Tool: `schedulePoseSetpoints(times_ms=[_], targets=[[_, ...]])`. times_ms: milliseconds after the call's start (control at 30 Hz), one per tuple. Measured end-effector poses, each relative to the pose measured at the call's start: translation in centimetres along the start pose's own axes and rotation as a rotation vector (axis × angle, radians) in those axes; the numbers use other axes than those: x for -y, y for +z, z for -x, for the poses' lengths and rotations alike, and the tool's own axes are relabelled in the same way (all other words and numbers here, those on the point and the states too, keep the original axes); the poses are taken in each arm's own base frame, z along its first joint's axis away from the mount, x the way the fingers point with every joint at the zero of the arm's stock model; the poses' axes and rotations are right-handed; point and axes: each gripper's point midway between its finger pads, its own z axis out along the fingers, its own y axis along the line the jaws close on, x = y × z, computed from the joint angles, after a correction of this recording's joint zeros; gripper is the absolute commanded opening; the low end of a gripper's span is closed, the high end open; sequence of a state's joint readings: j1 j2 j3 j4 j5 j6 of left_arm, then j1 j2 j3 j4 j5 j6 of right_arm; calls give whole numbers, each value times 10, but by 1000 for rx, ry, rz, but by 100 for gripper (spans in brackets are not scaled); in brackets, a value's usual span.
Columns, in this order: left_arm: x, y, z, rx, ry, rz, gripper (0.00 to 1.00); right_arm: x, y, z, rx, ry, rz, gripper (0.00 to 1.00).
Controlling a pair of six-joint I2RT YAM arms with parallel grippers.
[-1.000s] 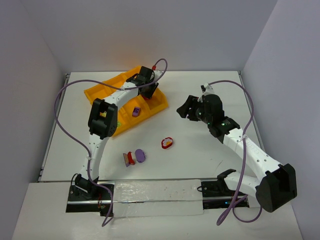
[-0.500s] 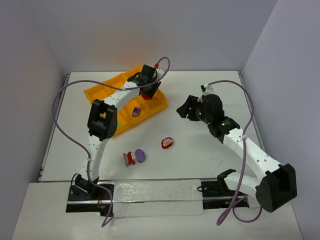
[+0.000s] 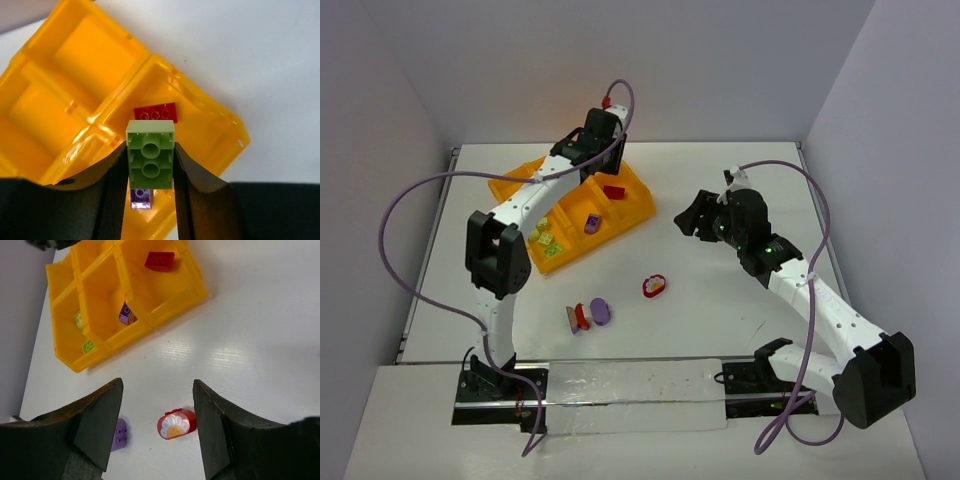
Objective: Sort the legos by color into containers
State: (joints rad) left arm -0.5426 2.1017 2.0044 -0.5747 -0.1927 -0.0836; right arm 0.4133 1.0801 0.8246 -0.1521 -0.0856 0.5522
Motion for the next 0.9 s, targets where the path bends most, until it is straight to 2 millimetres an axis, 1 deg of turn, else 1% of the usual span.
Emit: schedulePoseSetpoints(times_ms=[100,167,233,333,400,433,500,567,600,633,667,700,900], targets=[[-17,-31,-13,-11,-124,83,28,0,0,0,-1,0,0,65],[-30,-53,-28,-20,-197,142,29,0,0,0,-1,0,0,65],[-45,-70,-48,-29,-265,205,29,0,0,0,-2,-1,0,65],[-68,-87,-85,-63,-361,301,29,0,0,-1,-3,-3,1,65],[-83,-91,-106,-74,-420,349,32,0,0,-1,-4,-4,3,65],[-92,-93,-120,-90,-447,376,34,0,0,-1,-4,-4,3,65],[-106,-96,-145,-123,-486,425,42,0,0,-1,-5,-4,4,65],[-116,-98,-163,-148,-515,460,52,0,0,-1,-5,-4,4,65],[-119,-97,-169,-155,-526,469,66,-1,0,-1,-5,-5,5,65],[-121,-96,-173,-160,-533,475,84,-1,0,-1,-5,-6,5,65],[-122,-96,-176,-163,-540,479,94,-1,0,-1,-6,-7,5,66],[-122,-95,-177,-163,-547,480,99,-1,0,-1,-6,-8,6,66],[-121,-95,-177,-160,-580,488,99,0,-2,-2,-10,-18,2,66]])
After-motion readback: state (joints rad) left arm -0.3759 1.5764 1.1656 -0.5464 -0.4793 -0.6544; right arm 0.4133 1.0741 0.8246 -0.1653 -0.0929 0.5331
